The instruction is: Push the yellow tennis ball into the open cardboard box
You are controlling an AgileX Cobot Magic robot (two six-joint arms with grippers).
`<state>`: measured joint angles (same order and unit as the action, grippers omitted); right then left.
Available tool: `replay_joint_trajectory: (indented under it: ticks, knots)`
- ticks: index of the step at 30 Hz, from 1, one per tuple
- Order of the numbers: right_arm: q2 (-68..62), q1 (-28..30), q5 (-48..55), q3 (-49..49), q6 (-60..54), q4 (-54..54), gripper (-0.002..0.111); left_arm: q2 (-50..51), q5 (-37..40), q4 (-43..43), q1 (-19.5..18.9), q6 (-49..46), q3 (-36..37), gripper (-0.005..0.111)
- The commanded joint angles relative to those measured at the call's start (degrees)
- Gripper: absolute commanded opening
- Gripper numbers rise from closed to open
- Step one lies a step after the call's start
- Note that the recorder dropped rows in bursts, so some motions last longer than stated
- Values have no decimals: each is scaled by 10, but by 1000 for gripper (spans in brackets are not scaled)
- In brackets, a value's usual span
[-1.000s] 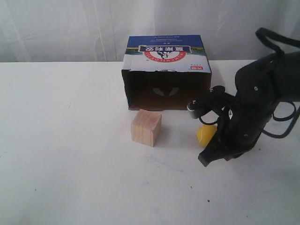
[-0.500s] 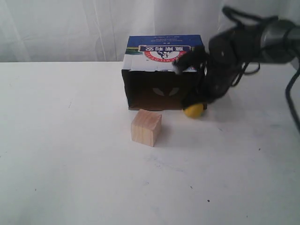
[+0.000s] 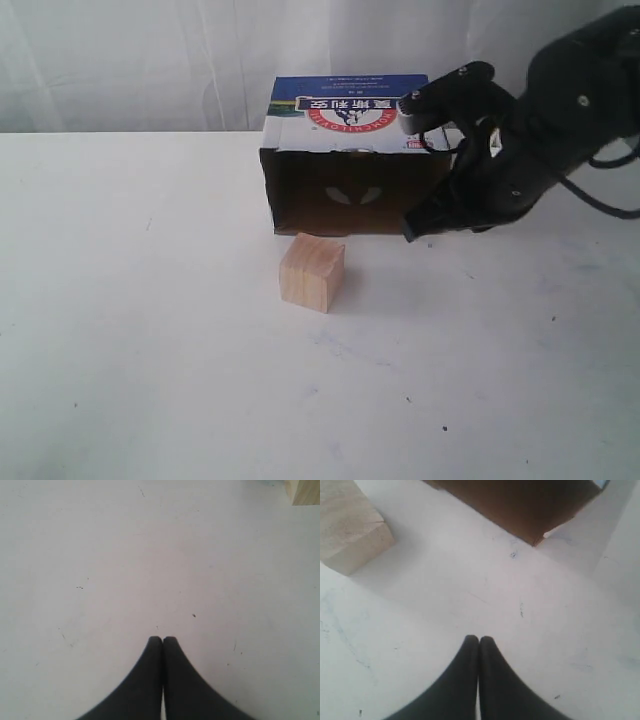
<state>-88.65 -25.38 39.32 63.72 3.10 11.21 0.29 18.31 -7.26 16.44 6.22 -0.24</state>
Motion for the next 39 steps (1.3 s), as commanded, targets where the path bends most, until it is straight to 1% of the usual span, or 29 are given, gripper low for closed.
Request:
replay_joint_trajectory:
  ticks: [1,3,7,10,13,14,17,18,20,23,27,30,35,39]
  knots:
    - [77,2,-52,-76,49,-5,0,-3,9,-1,3,-1,2,0]
    - [111,2,-88,-115,49,-20,0,-3,9,-1,3,-1,2,0]
    - [173,9,-205,-198,49,-46,0,-3,9,-1,3,-1,2,0]
    - [206,10,-273,-251,49,-53,0,-3,9,-1,3,-1,2,0]
    - [228,15,-323,-298,49,-65,0,-3,9,-1,3,-1,2,0]
    - [236,15,-361,-321,49,-67,0,-3,9,-1,3,-1,2,0]
    - [241,15,-412,-351,49,-76,0,-3,9,-1,3,-1,2,0]
    - [253,15,-447,-374,49,-93,0,-3,9,-1,3,-1,2,0]
    - [274,15,-471,-402,49,-95,0,-3,9,-1,3,-1,2,0]
    - [323,30,-467,-435,49,-95,0,-3,9,-1,3,-1,2,0]
    - [429,85,-467,-485,49,-95,0,-3,9,-1,3,-1,2,0]
    - [491,114,-463,-519,49,-95,0,-3,9,-1,3,-1,2,0]
    - [597,118,-415,-566,46,-95,0,-3,9,-1,3,-1,2,0]
    - [659,118,-407,-586,46,-102,0,-3,9,-1,3,-1,2,0]
